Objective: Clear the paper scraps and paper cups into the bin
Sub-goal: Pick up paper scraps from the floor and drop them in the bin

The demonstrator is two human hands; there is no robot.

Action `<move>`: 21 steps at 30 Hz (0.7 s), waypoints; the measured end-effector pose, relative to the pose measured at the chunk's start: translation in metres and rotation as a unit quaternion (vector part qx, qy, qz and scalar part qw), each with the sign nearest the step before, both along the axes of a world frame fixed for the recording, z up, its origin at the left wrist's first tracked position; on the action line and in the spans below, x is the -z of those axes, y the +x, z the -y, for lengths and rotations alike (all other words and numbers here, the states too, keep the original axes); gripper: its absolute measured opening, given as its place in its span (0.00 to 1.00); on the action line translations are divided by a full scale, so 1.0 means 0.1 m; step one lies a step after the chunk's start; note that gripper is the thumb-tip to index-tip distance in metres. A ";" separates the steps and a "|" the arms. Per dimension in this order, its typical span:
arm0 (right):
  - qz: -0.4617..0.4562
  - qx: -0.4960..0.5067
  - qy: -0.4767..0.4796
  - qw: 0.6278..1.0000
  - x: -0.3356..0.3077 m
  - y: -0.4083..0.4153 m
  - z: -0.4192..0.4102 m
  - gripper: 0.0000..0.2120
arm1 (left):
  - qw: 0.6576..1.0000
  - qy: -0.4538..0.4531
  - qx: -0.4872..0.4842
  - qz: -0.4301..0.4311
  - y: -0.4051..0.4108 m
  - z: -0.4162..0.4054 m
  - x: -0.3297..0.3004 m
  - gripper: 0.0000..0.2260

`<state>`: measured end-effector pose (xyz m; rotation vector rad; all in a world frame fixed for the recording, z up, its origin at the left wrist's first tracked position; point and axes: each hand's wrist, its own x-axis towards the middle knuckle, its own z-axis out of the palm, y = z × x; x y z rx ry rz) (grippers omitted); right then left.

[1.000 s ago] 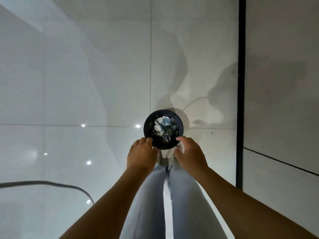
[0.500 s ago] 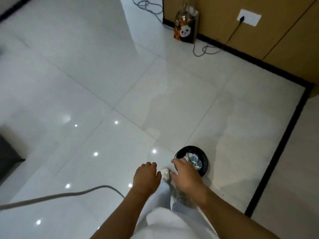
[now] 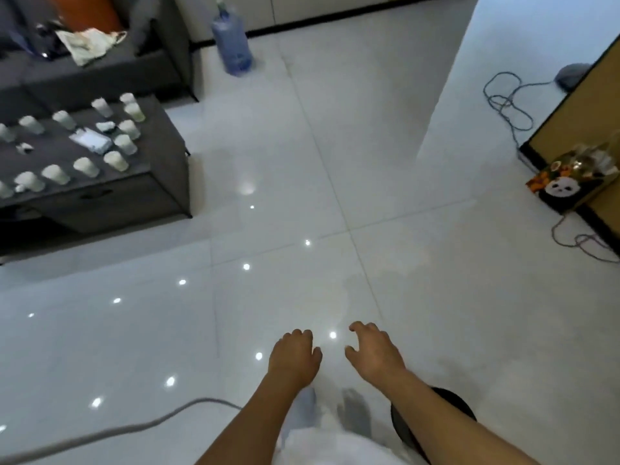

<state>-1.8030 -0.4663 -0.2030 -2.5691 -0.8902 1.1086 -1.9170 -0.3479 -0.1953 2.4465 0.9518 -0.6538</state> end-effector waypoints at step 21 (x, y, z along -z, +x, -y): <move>-0.008 -0.169 0.006 0.985 -0.27 0.14 -4.20 0.23 | 0.968 -0.017 -0.246 0.053 -0.41 -3.86 -0.20 0.17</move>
